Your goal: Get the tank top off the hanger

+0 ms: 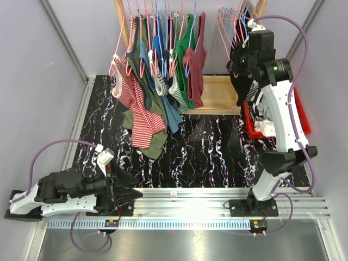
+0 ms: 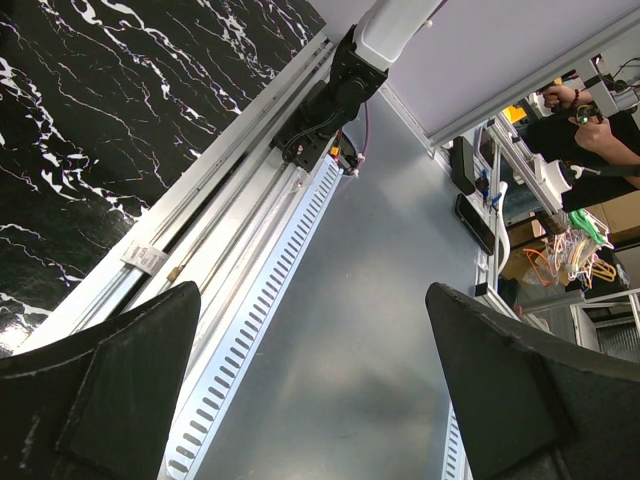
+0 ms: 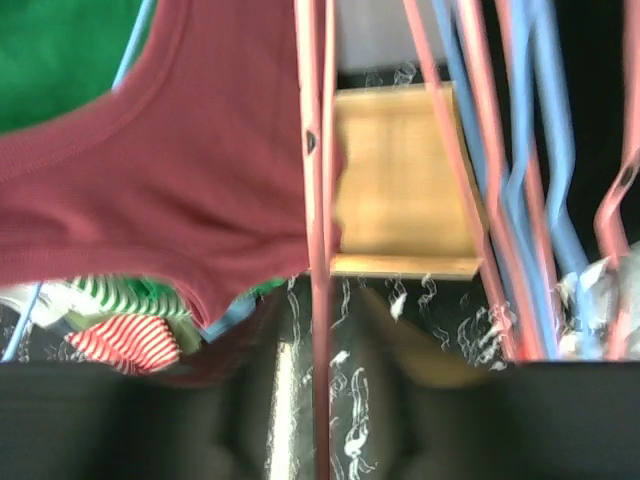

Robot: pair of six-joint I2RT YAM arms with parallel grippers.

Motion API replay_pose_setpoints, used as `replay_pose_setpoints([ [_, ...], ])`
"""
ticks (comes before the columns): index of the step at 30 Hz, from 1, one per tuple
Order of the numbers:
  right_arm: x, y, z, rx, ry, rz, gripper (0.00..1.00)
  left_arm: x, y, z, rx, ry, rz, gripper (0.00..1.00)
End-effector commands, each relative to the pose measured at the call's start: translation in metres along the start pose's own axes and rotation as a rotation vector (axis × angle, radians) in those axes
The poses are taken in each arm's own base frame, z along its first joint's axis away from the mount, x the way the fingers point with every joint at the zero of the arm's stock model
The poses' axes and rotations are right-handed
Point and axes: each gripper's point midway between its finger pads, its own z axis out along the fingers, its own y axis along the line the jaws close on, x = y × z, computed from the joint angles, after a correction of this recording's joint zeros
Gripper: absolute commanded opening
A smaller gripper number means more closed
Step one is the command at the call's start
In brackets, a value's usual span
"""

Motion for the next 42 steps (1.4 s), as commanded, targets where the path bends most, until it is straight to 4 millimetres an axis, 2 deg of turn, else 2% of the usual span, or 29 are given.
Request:
replay_pose_setpoints([
  [1, 0.0, 0.007, -0.039, -0.072, -0.05, 0.017, 0.51, -0.013, -0.011, 0.002, 0.045, -0.055, -0.005, 0.99],
  [2, 0.003, 0.008, -0.048, -0.088, -0.052, 0.03, 0.56, -0.013, -0.011, 0.002, 0.043, -0.055, -0.004, 0.99],
  [3, 0.0, 0.009, -0.073, -0.109, -0.091, 0.036, 0.63, -0.013, -0.011, 0.002, 0.042, -0.054, -0.003, 0.99],
  [4, 0.019, 0.01, -0.072, -0.135, -0.051, 0.04, 0.71, -0.014, -0.011, 0.003, 0.043, -0.055, 0.0, 0.99],
  [5, 0.026, 0.01, -0.079, -0.145, -0.046, 0.053, 0.75, -0.013, -0.01, 0.004, 0.037, -0.054, 0.002, 0.99],
  [6, 0.027, 0.011, -0.101, -0.175, -0.074, 0.057, 0.78, -0.013, -0.01, 0.005, 0.037, -0.052, 0.007, 0.99],
  [7, 0.049, 0.008, -0.096, -0.172, -0.03, 0.062, 0.84, -0.013, -0.01, 0.006, 0.034, -0.053, 0.007, 0.99],
  [8, 0.058, 0.009, -0.101, -0.191, -0.016, 0.073, 0.86, -0.011, -0.009, 0.008, 0.03, -0.047, 0.01, 0.99],
  [9, 0.065, 0.017, -0.118, -0.249, -0.021, 0.073, 0.88, -0.01, -0.009, 0.009, 0.027, -0.043, 0.011, 0.99],
  [10, 0.083, 0.017, -0.115, -0.262, 0.02, 0.076, 0.9, -0.01, -0.008, 0.01, 0.024, -0.043, 0.01, 0.99],
  [12, 0.1, 0.036, -0.129, -0.35, 0.053, 0.078, 0.92, -0.01, -0.008, 0.01, 0.02, -0.045, 0.004, 0.99],
  [17, 0.094, 0.09, -0.15, -0.465, 0.022, 0.032, 0.97, -0.011, -0.005, 0.009, 0.013, -0.055, -0.014, 0.99],
  [18, 0.096, 0.094, -0.135, -0.439, 0.043, 0.024, 0.98, -0.01, -0.005, 0.009, 0.013, -0.053, -0.013, 0.99],
  [19, 0.083, 0.1, -0.136, -0.447, 0.021, 0.023, 0.98, -0.011, -0.006, 0.009, 0.016, -0.056, -0.014, 0.99],
  [20, 0.084, 0.104, -0.117, -0.42, 0.041, 0.015, 0.99, -0.012, -0.005, 0.009, 0.008, -0.057, -0.012, 0.99],
  [22, 0.055, 0.106, -0.108, -0.37, -0.036, 0.014, 1.0, -0.012, -0.005, 0.009, 0.007, -0.058, -0.012, 0.99],
  [23, 0.056, 0.109, -0.085, -0.333, -0.015, 0.005, 1.0, -0.013, -0.006, 0.009, 0.007, -0.058, -0.012, 0.99],
  [24, 0.034, 0.115, -0.09, -0.34, -0.061, 0.01, 1.0, -0.013, -0.006, 0.009, 0.007, -0.058, -0.012, 0.99],
  [25, 0.028, 0.119, -0.085, -0.342, -0.064, 0.0, 1.0, -0.013, -0.006, 0.008, 0.008, -0.061, -0.011, 0.99],
  [26, 0.033, 0.129, -0.066, -0.339, -0.035, -0.015, 1.0, -0.014, -0.005, 0.008, 0.003, -0.064, -0.014, 0.99],
  [27, 0.011, 0.136, -0.073, -0.356, -0.086, -0.007, 1.0, -0.014, -0.004, 0.007, 0.003, -0.066, -0.014, 0.99],
  [28, 0.008, 0.137, -0.069, -0.345, -0.085, -0.015, 1.0, -0.015, -0.004, 0.006, 0.006, -0.072, -0.015, 0.99],
  [29, 0.013, 0.14, -0.047, -0.317, -0.059, -0.024, 1.0, -0.015, -0.004, 0.006, 0.006, -0.074, -0.016, 0.99],
  [30, -0.004, 0.138, -0.054, -0.297, -0.098, -0.018, 1.0, -0.016, -0.004, 0.005, 0.006, -0.078, -0.016, 0.99],
  [31, -0.006, 0.139, -0.047, -0.281, -0.099, -0.022, 1.0, -0.016, -0.004, 0.004, 0.009, -0.081, -0.02, 0.99],
  [32, 0.001, 0.14, -0.028, -0.252, -0.074, -0.032, 1.0, -0.015, -0.003, 0.003, 0.008, -0.08, -0.022, 0.99],
  [34, -0.009, 0.139, -0.028, -0.234, -0.097, -0.035, 1.0, -0.016, -0.003, 0.001, 0.009, -0.086, -0.027, 0.99],
  [35, -0.004, 0.136, -0.012, -0.194, -0.084, -0.039, 1.0, -0.015, -0.002, 0.0, 0.007, -0.086, -0.028, 0.99],
  [42, 0.005, 0.12, 0.014, -0.077, -0.076, -0.083, 0.95, -0.016, -0.001, -0.005, 0.022, -0.105, -0.044, 0.99],
])
